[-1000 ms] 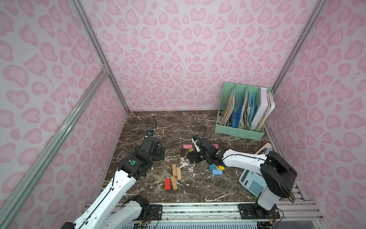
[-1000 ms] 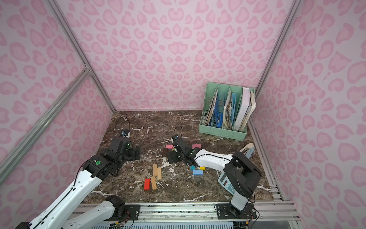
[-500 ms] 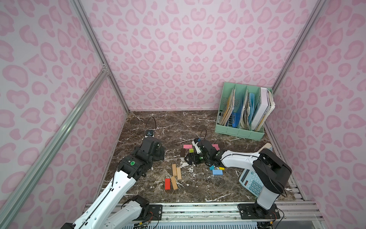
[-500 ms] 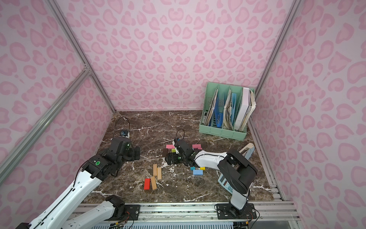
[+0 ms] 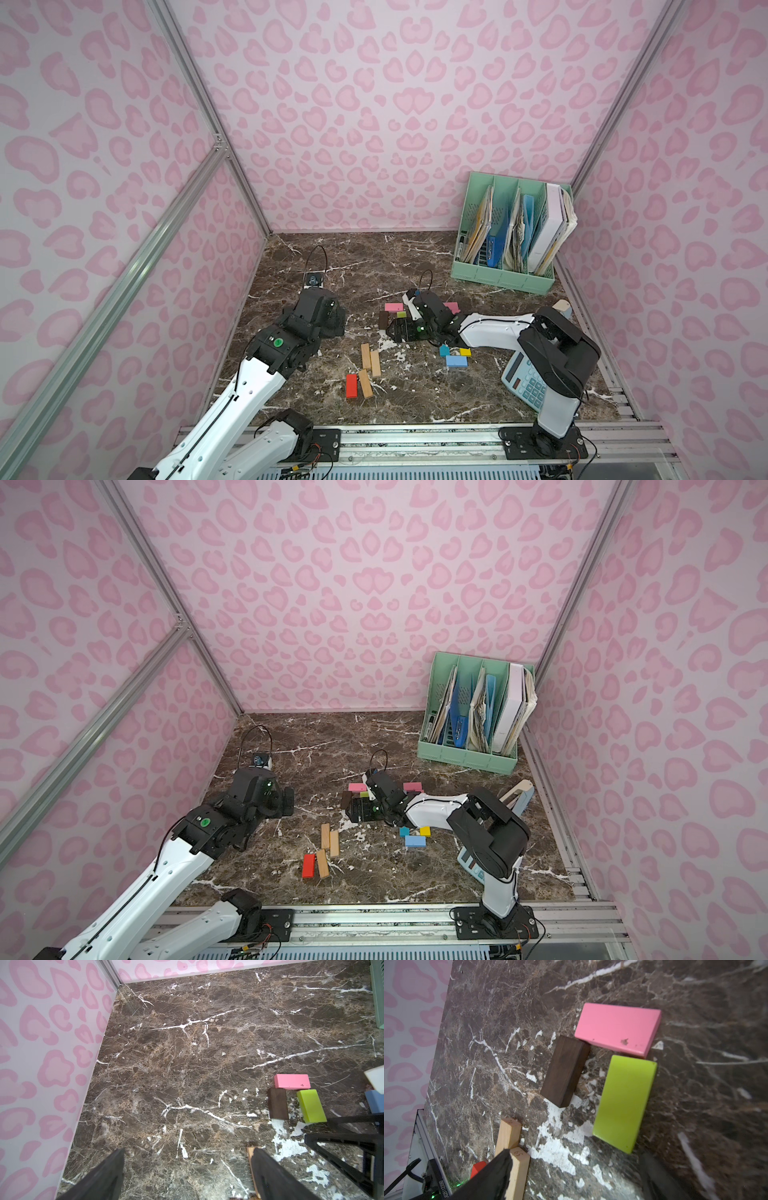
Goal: Assemble the number 8 with building blocks
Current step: Adjust the building block at the center of the board, then pick up the building block from the center of the board.
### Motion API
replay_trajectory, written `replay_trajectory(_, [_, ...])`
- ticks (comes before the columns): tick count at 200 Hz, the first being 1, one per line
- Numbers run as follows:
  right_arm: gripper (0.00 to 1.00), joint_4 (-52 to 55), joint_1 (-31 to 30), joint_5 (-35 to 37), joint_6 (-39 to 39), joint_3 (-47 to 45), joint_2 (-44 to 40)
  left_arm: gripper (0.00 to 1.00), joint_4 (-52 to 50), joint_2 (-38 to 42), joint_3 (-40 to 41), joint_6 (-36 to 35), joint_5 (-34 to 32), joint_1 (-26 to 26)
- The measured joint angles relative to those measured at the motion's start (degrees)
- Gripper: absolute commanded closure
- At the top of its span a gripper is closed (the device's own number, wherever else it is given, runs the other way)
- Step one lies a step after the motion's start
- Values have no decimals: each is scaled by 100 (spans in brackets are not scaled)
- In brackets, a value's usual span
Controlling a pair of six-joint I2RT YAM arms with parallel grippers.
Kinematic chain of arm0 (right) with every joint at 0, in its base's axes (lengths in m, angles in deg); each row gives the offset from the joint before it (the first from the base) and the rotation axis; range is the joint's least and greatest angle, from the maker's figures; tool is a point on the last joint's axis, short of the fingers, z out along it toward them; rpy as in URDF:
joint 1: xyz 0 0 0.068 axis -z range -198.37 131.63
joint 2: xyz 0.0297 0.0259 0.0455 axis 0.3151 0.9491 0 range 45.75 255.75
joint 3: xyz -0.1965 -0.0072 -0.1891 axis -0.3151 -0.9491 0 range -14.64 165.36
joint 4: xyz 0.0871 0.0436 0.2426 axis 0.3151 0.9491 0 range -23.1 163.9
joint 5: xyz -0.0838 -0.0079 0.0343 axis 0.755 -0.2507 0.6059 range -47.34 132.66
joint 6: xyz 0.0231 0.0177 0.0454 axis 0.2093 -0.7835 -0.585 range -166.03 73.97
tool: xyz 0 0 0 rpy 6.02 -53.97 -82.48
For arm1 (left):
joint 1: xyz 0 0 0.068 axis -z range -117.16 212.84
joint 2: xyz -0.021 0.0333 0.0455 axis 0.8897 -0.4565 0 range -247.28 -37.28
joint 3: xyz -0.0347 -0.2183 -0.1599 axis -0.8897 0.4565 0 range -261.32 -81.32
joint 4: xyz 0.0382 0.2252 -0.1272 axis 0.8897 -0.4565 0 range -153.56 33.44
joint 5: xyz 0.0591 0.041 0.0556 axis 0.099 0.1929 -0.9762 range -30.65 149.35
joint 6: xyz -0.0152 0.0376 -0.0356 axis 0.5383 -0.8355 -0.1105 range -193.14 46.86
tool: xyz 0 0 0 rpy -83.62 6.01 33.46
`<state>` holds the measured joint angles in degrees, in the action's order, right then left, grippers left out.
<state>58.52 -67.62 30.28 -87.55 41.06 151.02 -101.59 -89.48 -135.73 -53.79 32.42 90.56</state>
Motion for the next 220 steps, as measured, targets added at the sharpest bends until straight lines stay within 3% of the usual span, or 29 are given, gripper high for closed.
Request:
replay_trajectory(148, [5,7,-28,33,-31,-20,-184,1,2,15,11,0,-7,0])
replay_trajectory(220, [4,1023,-1128,1008,730,356,-610,2,-42,-44,31,35,-481,-2])
